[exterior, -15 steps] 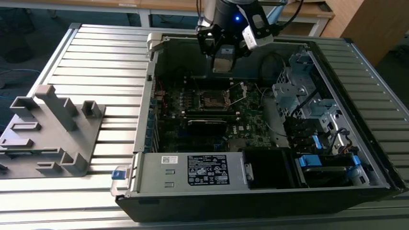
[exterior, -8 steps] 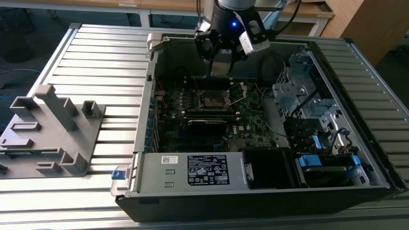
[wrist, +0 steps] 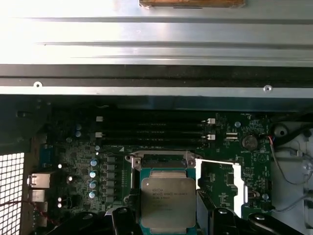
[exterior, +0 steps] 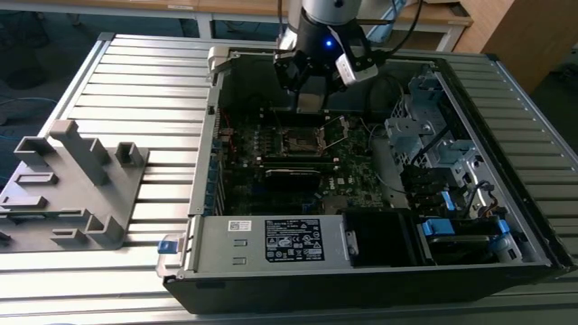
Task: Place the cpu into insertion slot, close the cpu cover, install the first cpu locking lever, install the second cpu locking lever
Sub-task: 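Place the cpu into insertion slot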
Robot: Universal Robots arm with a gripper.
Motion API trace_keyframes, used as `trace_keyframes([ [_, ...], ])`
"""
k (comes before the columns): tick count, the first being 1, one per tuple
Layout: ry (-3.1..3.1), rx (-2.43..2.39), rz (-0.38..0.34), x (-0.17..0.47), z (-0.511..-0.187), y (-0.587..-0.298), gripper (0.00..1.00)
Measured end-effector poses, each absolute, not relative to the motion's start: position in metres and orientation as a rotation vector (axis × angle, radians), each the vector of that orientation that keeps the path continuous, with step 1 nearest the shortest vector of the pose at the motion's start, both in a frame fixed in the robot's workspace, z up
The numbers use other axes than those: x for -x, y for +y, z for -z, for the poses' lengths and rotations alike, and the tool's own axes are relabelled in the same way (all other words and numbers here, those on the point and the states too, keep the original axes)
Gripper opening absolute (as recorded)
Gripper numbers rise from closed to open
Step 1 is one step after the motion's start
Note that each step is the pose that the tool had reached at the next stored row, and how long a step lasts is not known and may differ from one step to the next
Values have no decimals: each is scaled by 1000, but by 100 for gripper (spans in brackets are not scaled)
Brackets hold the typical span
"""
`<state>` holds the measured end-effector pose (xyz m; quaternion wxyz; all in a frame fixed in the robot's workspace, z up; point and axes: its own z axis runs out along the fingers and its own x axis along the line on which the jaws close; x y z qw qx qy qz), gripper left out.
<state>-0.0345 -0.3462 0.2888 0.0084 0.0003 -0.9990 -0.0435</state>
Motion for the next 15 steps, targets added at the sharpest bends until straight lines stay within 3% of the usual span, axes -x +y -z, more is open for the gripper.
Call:
trace_keyframes([
  [15, -3121, -11, 136, 39, -262, -349, 54],
])
